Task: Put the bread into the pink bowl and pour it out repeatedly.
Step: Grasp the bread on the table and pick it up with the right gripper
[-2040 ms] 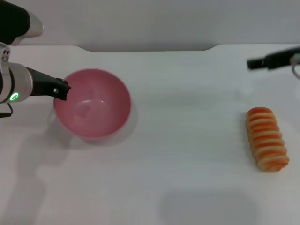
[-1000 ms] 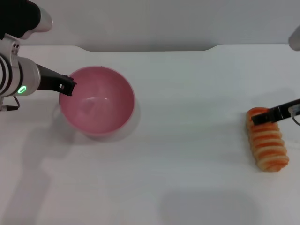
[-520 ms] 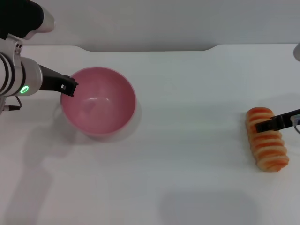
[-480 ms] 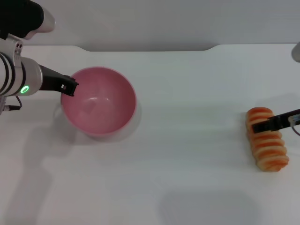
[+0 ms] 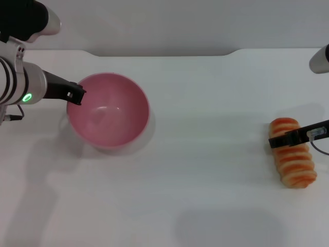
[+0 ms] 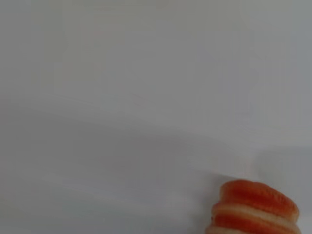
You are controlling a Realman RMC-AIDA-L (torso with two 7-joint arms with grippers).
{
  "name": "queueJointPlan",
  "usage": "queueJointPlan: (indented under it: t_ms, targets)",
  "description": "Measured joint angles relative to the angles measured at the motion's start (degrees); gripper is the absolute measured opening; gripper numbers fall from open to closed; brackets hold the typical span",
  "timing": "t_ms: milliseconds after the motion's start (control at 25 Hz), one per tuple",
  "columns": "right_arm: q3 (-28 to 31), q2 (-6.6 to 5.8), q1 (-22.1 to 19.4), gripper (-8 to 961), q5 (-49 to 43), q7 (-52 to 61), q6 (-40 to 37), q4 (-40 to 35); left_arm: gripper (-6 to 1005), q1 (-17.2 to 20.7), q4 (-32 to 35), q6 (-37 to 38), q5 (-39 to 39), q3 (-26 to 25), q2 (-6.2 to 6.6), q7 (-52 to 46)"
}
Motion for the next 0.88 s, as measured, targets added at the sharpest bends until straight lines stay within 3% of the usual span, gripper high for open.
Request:
queueJointPlan:
  t_ms: [880]
  targets:
    - [0.98,-0.23,-2.0,830,0.48,-0.31,-1.33,1.4,44,-1.12,-1.22,-0.23,0.0,0.4,0.02,0.09]
